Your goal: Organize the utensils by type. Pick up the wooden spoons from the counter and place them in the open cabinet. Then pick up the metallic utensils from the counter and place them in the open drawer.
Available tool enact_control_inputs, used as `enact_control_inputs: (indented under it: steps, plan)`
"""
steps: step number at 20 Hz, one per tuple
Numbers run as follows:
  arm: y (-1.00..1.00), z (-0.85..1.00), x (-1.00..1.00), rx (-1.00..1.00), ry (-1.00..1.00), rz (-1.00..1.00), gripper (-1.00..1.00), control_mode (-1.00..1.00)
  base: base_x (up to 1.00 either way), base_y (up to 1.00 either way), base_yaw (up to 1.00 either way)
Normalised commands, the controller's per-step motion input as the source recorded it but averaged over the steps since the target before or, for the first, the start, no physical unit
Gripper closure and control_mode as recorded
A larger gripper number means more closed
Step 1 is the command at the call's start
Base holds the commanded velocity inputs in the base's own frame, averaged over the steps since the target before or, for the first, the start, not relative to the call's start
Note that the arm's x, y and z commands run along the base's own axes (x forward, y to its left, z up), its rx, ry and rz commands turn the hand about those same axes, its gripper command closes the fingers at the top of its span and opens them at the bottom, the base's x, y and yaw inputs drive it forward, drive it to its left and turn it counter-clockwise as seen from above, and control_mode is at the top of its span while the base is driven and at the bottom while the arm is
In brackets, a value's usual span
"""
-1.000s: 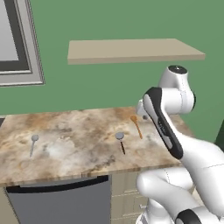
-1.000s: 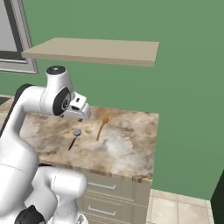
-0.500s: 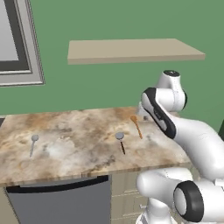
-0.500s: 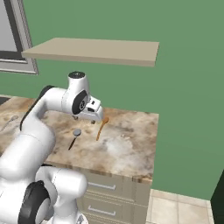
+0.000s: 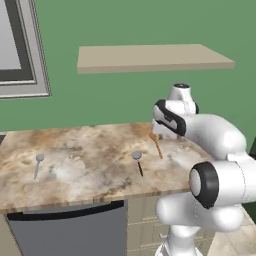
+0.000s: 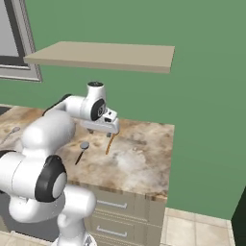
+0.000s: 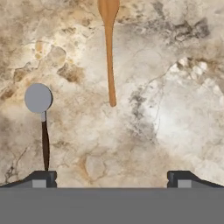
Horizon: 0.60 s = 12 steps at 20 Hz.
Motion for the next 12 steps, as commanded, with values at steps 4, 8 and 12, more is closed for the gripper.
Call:
enact_control_inputs:
  steps: [4,8,12]
  plan:
    - [0.00,-0.53,0.22,0.00,0.00,0.07,-1.00,-1.00,0.00,0.00,0.00]
    - [-0.06,-0.38,0.22,0.05,0.00,0.06,-1.00,-1.00,0.00,0.00,0.00]
    - [0.00,-0.35,0.20,0.00,-0.03,0.01,-1.00,-1.00,0.00,0.00,0.00]
